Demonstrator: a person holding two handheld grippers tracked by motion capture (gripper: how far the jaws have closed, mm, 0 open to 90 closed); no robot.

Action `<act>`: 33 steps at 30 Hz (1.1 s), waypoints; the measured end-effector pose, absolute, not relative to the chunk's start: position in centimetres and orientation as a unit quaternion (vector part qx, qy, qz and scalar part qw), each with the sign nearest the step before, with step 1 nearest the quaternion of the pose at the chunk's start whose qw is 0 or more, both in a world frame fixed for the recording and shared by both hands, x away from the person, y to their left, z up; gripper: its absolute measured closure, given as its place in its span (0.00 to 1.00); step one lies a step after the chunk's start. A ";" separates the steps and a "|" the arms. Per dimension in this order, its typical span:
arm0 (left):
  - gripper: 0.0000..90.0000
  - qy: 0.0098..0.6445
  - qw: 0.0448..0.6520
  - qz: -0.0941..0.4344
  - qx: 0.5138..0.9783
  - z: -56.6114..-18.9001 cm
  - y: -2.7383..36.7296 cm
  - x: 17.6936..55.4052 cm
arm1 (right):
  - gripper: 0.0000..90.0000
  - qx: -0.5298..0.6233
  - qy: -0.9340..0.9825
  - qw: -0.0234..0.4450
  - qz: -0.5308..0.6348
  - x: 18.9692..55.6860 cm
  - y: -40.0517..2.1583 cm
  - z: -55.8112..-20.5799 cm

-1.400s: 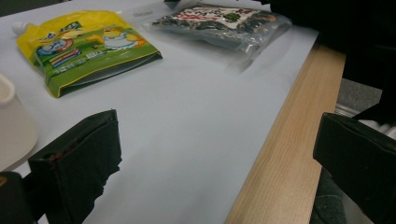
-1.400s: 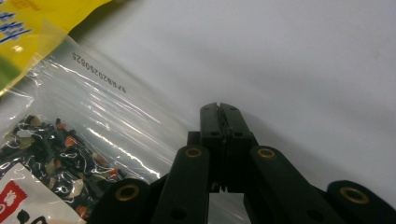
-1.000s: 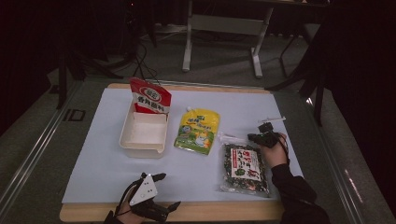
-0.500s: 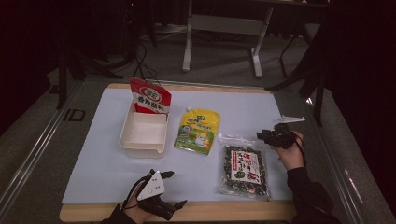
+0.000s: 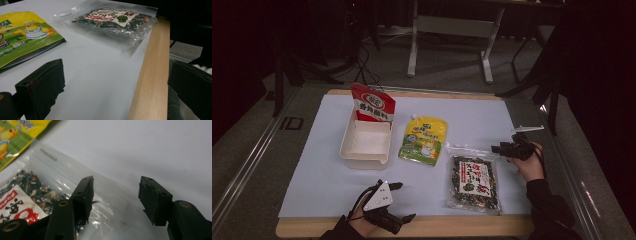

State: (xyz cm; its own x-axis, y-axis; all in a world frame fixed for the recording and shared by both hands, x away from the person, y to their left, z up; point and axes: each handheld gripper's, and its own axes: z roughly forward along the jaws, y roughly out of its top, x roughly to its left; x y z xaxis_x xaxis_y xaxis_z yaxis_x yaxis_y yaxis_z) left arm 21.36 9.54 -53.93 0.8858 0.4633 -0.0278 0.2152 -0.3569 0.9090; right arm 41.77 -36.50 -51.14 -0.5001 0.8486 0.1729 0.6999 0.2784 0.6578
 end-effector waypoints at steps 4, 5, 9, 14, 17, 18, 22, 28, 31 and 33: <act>0.02 0.210 0.528 0.117 0.815 -54.0 9.6 21.4 | 0.50 0.484 0.801 0.083 0.342 42.2 -36.6 -51.6; 0.02 0.210 0.528 0.117 0.815 -54.0 9.6 21.4 | 0.50 0.484 0.801 0.083 0.342 42.2 -36.6 -51.6; 0.02 0.210 0.527 0.117 0.815 -54.0 9.6 21.3 | 0.61 0.474 0.815 0.060 0.328 42.2 -36.5 -52.1; 0.02 0.211 0.527 0.118 0.815 -54.0 9.5 21.4 | 0.80 0.462 0.832 0.066 0.301 42.0 -36.0 -52.2; 0.02 0.211 0.527 0.118 0.815 -54.0 9.5 21.4 | 0.94 0.449 0.841 0.081 0.289 41.7 -35.5 -52.0; 0.02 0.210 0.527 0.118 0.815 -54.0 9.5 21.4 | 0.97 0.448 0.843 0.084 0.288 41.6 -35.4 -51.9; 0.02 0.211 0.529 0.118 0.813 -53.9 9.5 21.3 | 1.00 0.432 0.849 0.100 0.288 41.1 -35.1 -51.2; 0.02 0.212 0.538 0.110 0.809 -53.9 9.5 21.4 | 1.00 0.405 0.856 0.122 0.298 40.0 -34.3 -49.4; 0.02 0.211 0.542 0.109 0.806 -53.8 9.4 21.4 | 1.00 0.396 0.854 0.128 0.311 39.7 -34.1 -48.2; 0.02 0.209 0.543 0.110 0.805 -53.6 9.4 21.4 | 1.00 0.390 0.852 0.136 0.321 39.4 -34.0 -47.3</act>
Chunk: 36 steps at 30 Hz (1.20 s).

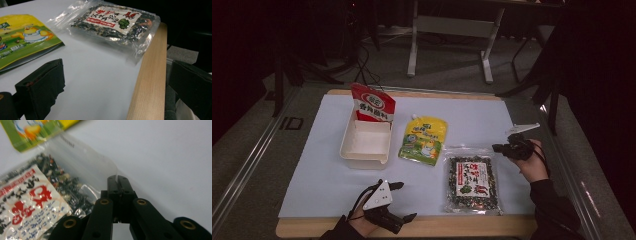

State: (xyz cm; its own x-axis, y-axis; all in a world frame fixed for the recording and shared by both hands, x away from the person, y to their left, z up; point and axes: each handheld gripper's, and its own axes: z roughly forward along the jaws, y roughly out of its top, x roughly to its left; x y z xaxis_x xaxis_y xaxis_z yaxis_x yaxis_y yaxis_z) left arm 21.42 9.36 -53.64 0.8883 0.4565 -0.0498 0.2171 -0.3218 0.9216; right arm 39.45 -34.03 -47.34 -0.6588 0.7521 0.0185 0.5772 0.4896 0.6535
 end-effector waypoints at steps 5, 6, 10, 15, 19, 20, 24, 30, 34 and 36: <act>0.02 0.200 0.542 0.117 0.808 -53.3 9.3 21.5 | 1.00 0.367 0.853 0.152 0.338 38.7 -33.4 -45.4; 0.02 0.202 0.544 0.115 0.806 -53.2 9.3 21.6 | 1.00 0.364 0.853 0.153 0.340 38.5 -33.2 -45.1; 0.02 0.210 0.551 0.109 0.800 -52.6 9.4 21.8 | 1.00 0.344 0.852 0.167 0.356 37.7 -32.4 -43.6; 0.02 0.231 0.532 0.102 0.808 -51.8 9.0 22.2 | 1.00 0.321 0.852 0.181 0.373 36.9 -31.5 -41.7; 0.02 0.245 0.525 0.081 0.811 -51.5 8.4 23.1 | 1.00 0.302 0.854 0.195 0.377 35.9 -30.6 -40.5; 0.02 0.247 0.525 0.081 0.811 -51.4 8.4 23.2 | 1.00 0.295 0.854 0.199 0.381 35.6 -30.4 -40.0; 0.02 0.256 0.527 0.065 0.808 -51.5 8.0 24.6 | 1.00 0.277 0.852 0.207 0.392 34.6 -29.7 -38.8; 0.07 0.255 0.535 0.054 0.804 -51.3 7.0 26.1 | 1.00 0.248 0.849 0.216 0.413 32.9 -28.9 -37.0; 0.14 0.247 0.548 0.031 0.799 -51.6 5.4 27.3 | 1.00 0.231 0.849 0.221 0.421 31.8 -28.4 -36.2; 0.18 0.241 0.550 0.019 0.799 -51.9 4.7 27.8 | 1.00 0.223 0.847 0.221 0.429 31.4 -28.2 -35.8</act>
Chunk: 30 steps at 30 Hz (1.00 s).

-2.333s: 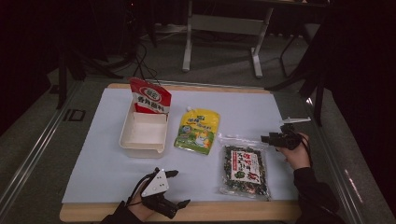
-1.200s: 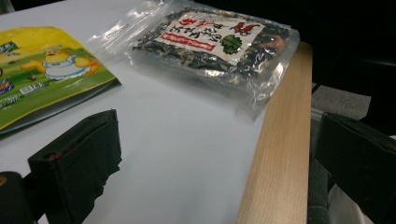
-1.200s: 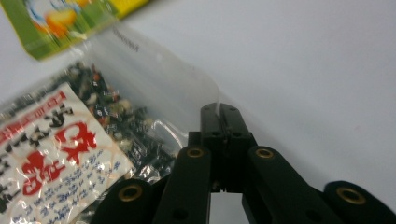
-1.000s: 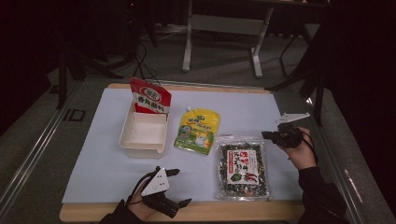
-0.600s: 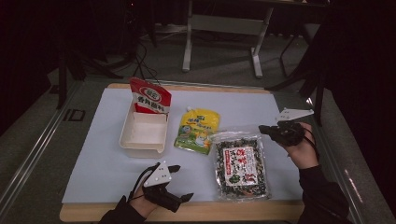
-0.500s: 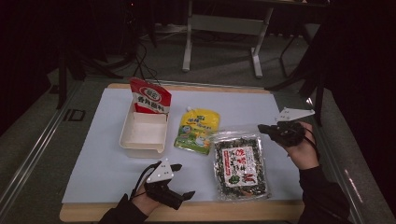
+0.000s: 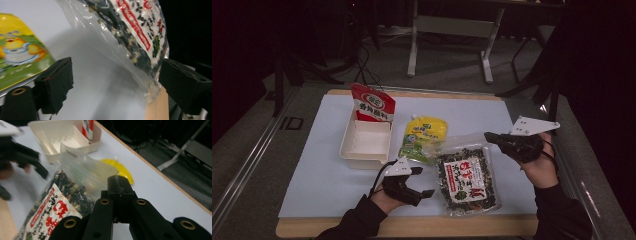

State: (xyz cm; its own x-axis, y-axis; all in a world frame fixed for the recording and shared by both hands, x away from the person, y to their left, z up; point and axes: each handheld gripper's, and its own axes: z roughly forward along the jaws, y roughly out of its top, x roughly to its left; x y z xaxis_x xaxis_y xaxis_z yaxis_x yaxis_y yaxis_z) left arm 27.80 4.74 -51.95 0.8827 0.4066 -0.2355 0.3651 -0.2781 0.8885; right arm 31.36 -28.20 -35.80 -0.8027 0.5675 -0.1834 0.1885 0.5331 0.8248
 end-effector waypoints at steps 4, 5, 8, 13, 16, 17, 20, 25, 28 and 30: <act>0.19 0.234 0.555 -0.004 0.798 -52.7 3.5 28.6 | 1.00 0.213 0.848 0.224 0.431 30.8 -27.9 -35.4; 0.26 0.229 0.561 -0.017 0.796 -52.8 3.3 28.7 | 1.00 0.210 0.848 0.226 0.432 30.6 -27.7 -35.1; 0.38 0.209 0.572 -0.025 0.793 -52.9 2.6 28.8 | 1.00 0.202 0.848 0.228 0.433 30.3 -27.5 -34.9; 0.49 0.186 0.578 -0.047 0.793 -52.8 1.7 28.8 | 1.00 0.197 0.849 0.228 0.435 30.2 -27.3 -34.8; 0.58 0.181 0.583 -0.064 0.790 -52.5 1.7 28.7 | 1.00 0.193 0.848 0.231 0.437 30.0 -27.2 -34.5; 0.61 0.181 0.585 -0.066 0.788 -52.3 1.6 28.6 | 1.00 0.191 0.848 0.229 0.439 29.9 -27.2 -34.3; 0.71 0.178 0.586 -0.065 0.788 -51.6 1.7 28.3 | 1.00 0.186 0.846 0.233 0.442 29.5 -27.1 -33.9; 0.80 0.177 0.582 -0.053 0.792 -50.1 1.8 27.6 | 1.00 0.181 0.841 0.234 0.452 29.0 -27.2 -33.1; 0.85 0.175 0.579 -0.043 0.795 -49.2 2.3 27.4 | 1.00 0.182 0.837 0.230 0.461 29.0 -27.5 -32.9; 0.85 0.175 0.572 -0.032 0.801 -48.5 2.6 27.1 | 1.00 0.182 0.834 0.224 0.471 29.0 -27.7 -32.8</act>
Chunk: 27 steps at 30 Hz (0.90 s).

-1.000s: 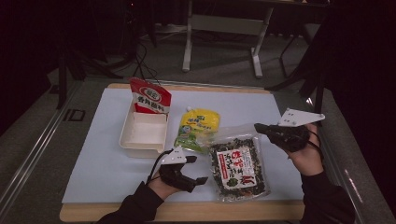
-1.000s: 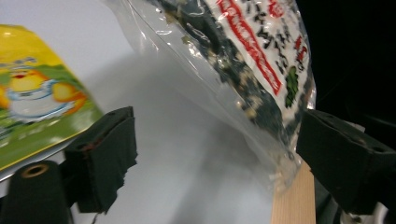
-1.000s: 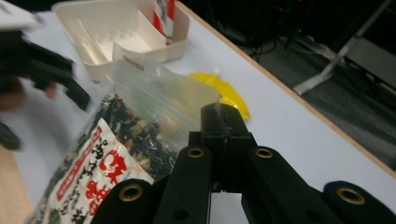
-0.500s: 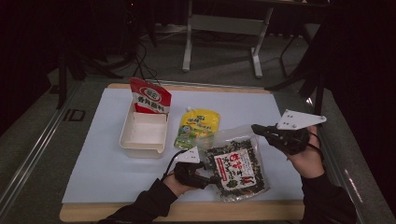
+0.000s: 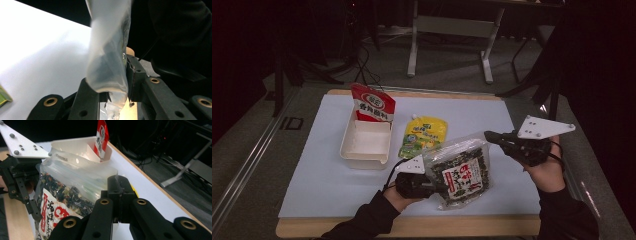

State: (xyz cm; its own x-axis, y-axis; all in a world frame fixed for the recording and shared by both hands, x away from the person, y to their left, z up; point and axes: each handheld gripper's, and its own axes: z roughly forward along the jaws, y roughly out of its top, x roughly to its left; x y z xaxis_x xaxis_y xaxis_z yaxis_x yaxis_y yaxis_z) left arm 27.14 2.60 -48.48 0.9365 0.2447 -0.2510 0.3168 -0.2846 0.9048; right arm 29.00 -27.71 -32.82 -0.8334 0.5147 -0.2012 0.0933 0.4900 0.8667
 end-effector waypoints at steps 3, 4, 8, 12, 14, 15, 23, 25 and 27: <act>0.86 0.176 0.569 -0.031 0.803 -47.9 2.8 27.0 | 0.99 0.183 0.830 0.226 0.476 28.9 -27.8 -32.7; 0.86 0.178 0.567 -0.026 0.804 -47.3 3.0 26.8 | 0.98 0.183 0.828 0.225 0.480 28.9 -27.9 -32.7; 0.87 0.176 0.560 -0.013 0.809 -46.4 3.4 26.6 | 0.90 0.184 0.816 0.215 0.504 29.0 -28.3 -32.7; 0.87 0.177 0.561 -0.003 0.809 -45.6 4.0 26.6 | 0.76 0.187 0.809 0.217 0.513 29.1 -28.6 -32.9; 0.87 0.181 0.566 0.004 0.805 -45.0 4.5 26.7 | 0.72 0.192 0.807 0.215 0.516 29.1 -28.9 -33.2; 0.87 0.182 0.567 0.004 0.804 -44.8 4.7 26.7 | 0.68 0.195 0.804 0.217 0.518 29.2 -29.1 -33.5; 0.86 0.196 0.570 0.044 0.797 -42.7 7.4 27.1 | 0.46 0.227 0.792 0.189 0.534 30.0 -29.6 -36.1; 0.86 0.203 0.570 0.054 0.794 -42.2 8.4 27.2 | 0.43 0.234 0.792 0.179 0.535 30.3 -29.5 -37.0; 0.86 0.207 0.567 0.061 0.795 -41.9 9.2 27.3 | 0.38 0.242 0.790 0.172 0.536 30.5 -29.5 -37.7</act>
